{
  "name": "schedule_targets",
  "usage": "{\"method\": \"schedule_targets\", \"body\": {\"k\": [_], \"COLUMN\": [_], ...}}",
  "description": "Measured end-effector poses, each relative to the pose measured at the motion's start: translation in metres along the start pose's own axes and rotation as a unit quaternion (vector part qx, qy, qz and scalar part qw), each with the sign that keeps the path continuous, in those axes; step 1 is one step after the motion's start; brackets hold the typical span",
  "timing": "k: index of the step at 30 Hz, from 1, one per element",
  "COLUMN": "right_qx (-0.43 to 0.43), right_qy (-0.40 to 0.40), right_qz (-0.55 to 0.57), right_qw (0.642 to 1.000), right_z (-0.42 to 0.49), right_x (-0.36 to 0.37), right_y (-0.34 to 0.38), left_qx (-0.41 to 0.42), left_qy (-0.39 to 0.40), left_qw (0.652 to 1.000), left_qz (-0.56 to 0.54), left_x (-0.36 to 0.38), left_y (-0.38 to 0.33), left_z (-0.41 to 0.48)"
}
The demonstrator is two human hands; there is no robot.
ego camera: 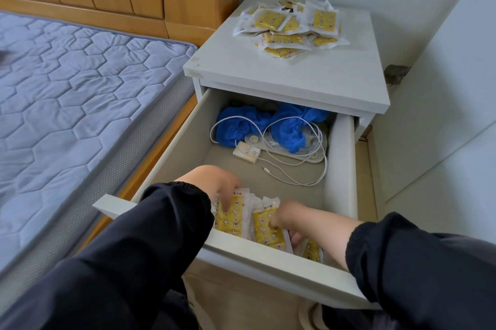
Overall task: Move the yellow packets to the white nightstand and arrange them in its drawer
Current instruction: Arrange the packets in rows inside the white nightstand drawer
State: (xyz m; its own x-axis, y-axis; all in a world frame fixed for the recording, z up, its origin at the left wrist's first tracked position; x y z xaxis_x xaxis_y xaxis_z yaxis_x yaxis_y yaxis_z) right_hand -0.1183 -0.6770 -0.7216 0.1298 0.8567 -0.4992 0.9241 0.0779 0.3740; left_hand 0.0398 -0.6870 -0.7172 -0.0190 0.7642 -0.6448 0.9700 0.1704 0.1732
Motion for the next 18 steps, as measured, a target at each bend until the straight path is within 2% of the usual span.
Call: {"method": "schedule_targets", "body": {"k": [4, 7, 9, 11, 12, 15, 18], "right_qx": [-0.041, -0.077, -0.130, -0.188, -0.188, -0.111, -0.082], "right_qy": [0.013, -0.071, -0.109, -0.101, -0.083, -0.029, -0.024], "right_qz": [-0.210, -0.310, -0.317, -0.302, -0.295, -0.311, -0.321], "right_qw": [0.977, 0.945, 0.933, 0.929, 0.933, 0.943, 0.943], "right_z": [-0.003, 0.000, 0.004, 0.010, 0.013, 0.028, 0.034], "right_x": [-0.006, -0.020, -0.023, -0.018, -0.014, -0.006, -0.007], "right_y": [0.007, 0.009, 0.013, 0.018, 0.017, 0.003, -0.003], "left_qx": [-0.001, 0.003, 0.012, 0.023, 0.030, 0.041, 0.039], "left_qy": [-0.002, 0.001, 0.002, 0.005, 0.008, 0.024, 0.021], "left_qw": [1.000, 1.000, 1.000, 0.999, 0.999, 0.998, 0.998], "left_qz": [0.021, 0.024, 0.026, 0.028, 0.030, 0.038, 0.035], "left_x": [0.000, -0.001, -0.002, -0.002, -0.002, 0.001, 0.000], "left_y": [-0.001, -0.002, -0.005, -0.008, -0.009, -0.012, -0.013], "left_z": [0.001, -0.001, -0.003, -0.005, -0.005, -0.005, -0.004]}}
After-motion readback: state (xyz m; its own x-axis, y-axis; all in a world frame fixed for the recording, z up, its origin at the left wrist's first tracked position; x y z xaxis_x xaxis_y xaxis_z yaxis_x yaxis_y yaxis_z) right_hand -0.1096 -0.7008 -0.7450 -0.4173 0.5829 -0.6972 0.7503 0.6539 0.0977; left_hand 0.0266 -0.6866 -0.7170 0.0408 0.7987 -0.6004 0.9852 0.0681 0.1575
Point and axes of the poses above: each hand's wrist, its own z-axis towards the middle knuckle, its own x-axis out of the palm, y = z × x, the point moved 6 cm from there along z, towards the middle knuckle, and after that the axes turned 14 degrees about -x, right-handed, at the moved point
